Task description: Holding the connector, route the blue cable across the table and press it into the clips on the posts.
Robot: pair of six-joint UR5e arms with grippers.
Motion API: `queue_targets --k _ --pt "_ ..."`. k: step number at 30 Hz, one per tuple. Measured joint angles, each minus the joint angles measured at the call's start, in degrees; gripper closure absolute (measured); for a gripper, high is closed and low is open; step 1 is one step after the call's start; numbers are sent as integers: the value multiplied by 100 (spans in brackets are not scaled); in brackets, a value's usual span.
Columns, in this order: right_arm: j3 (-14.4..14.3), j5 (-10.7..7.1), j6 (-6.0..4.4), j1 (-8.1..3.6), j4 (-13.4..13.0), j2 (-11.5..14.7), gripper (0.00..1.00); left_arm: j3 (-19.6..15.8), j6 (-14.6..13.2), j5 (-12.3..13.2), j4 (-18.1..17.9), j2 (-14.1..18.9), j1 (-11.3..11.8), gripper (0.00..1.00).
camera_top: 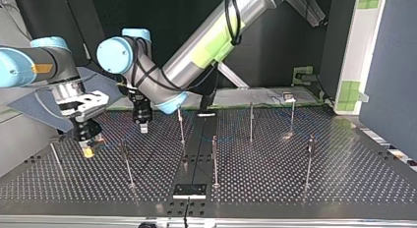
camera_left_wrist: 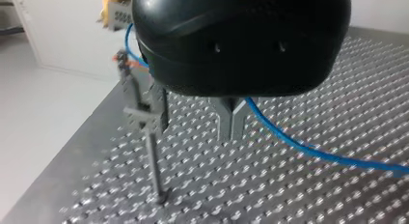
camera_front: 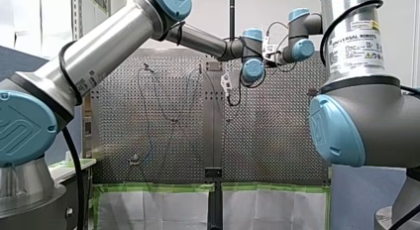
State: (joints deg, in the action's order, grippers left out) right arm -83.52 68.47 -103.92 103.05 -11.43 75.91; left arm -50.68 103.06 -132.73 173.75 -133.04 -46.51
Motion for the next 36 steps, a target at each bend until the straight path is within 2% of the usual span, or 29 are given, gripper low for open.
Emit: queue_targets --k 7,16,23,29,36 --pt "5 -22 -25 -55 -32 -8 100 30 -150 151 -201 -4 155 100" --pt "38 -43 -94 -161 -111 -89 100 13 -204 577 -258 -51 350 100" --pt "97 -128 -98 -211 -173 -221 100 10 -230 877 -318 -82 639 100" --pt "139 -273 -80 -254 -201 -244 100 10 -241 924 -299 -84 842 100" --pt "146 -427 -73 -297 -258 -251 100 8 -240 929 -282 -85 847 100"
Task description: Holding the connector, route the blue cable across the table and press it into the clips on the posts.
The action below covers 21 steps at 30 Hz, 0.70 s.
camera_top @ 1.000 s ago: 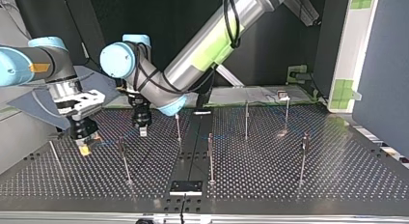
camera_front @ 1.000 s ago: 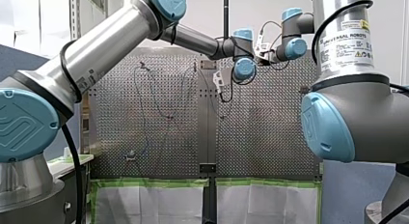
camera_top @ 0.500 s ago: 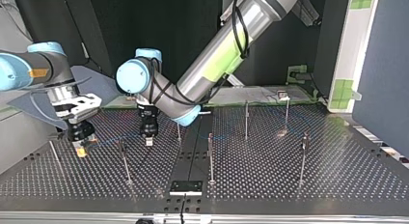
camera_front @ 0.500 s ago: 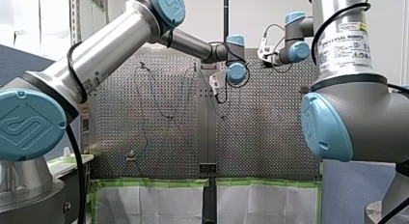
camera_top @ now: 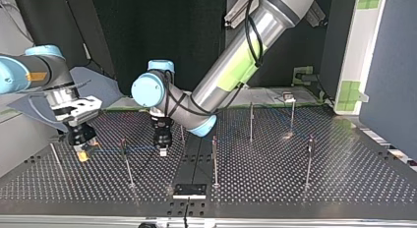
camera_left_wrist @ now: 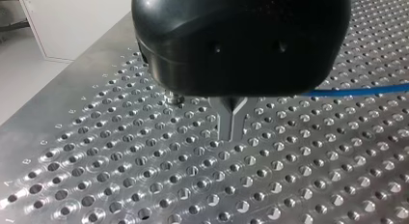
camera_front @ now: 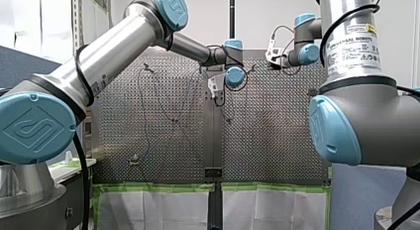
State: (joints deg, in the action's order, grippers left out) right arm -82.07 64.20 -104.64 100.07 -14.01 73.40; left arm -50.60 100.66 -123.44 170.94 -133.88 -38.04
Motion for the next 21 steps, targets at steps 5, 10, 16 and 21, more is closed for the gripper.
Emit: queue_targets --k 5,10,16,21 --pt "1 -3 -12 -22 -40 -8 100 -51 15 39 47 2 -22 91" --pt "2 -2 -10 -33 -78 -14 100 -216 34 139 20 7 -44 64" --pt "0 -3 8 -35 -85 -20 100 -452 77 174 -27 17 -57 0" --pt "0 -5 12 -36 -85 -25 100 -454 137 182 108 28 -79 0"
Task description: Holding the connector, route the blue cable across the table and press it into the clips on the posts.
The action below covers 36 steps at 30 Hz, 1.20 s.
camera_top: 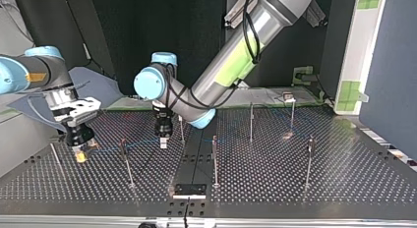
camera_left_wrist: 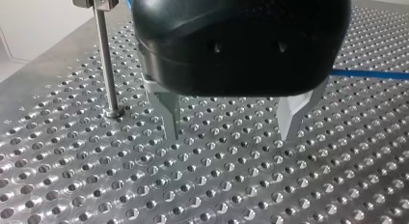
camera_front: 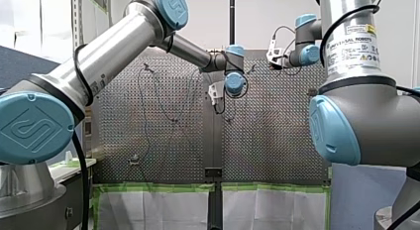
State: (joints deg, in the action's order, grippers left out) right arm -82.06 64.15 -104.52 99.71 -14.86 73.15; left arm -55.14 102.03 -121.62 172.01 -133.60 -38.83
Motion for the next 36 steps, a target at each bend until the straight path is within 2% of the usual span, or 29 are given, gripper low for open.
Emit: queue_targets --k 9,14,19,28,32,36 --pt "-4 17 9 15 8 -11 100 12 207 9 449 247 -116 0" --pt "-6 18 13 17 14 -13 100 -158 196 9 676 485 -311 0" --pt "-8 19 18 25 24 -14 100 -385 134 100 627 722 -488 0" --pt "-8 13 18 33 39 -20 100 -826 123 467 577 1163 -712 0" --pt "-9 17 18 40 43 -22 100 -1019 126 476 410 1356 -722 0" --pt "-10 22 19 43 44 -28 100 -1184 127 363 250 1521 -681 0"
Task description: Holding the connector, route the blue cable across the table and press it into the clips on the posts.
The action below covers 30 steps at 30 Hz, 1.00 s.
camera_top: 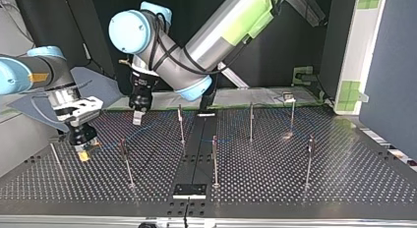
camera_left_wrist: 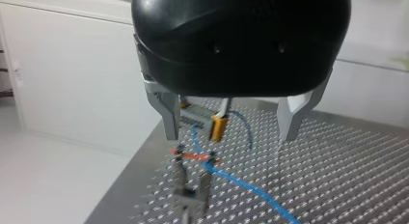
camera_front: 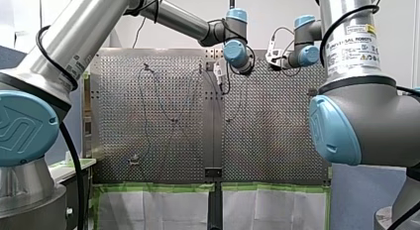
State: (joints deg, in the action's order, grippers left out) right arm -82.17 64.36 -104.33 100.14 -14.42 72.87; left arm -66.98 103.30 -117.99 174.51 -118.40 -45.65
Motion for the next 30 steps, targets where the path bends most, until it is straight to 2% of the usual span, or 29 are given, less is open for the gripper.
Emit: queue_targets --k 10,13,23,30 --pt "-27 7 8 30 10 -8 100 -522 43 -418 -522 523 41 0" --pt "-26 7 13 49 15 -11 100 -673 128 -475 -672 674 48 0" --pt "-25 44 106 162 69 -13 100 -1158 534 -912 -1160 1137 96 0" --pt "-28 97 154 218 106 -16 100 -1479 769 -1038 -1480 966 78 0"
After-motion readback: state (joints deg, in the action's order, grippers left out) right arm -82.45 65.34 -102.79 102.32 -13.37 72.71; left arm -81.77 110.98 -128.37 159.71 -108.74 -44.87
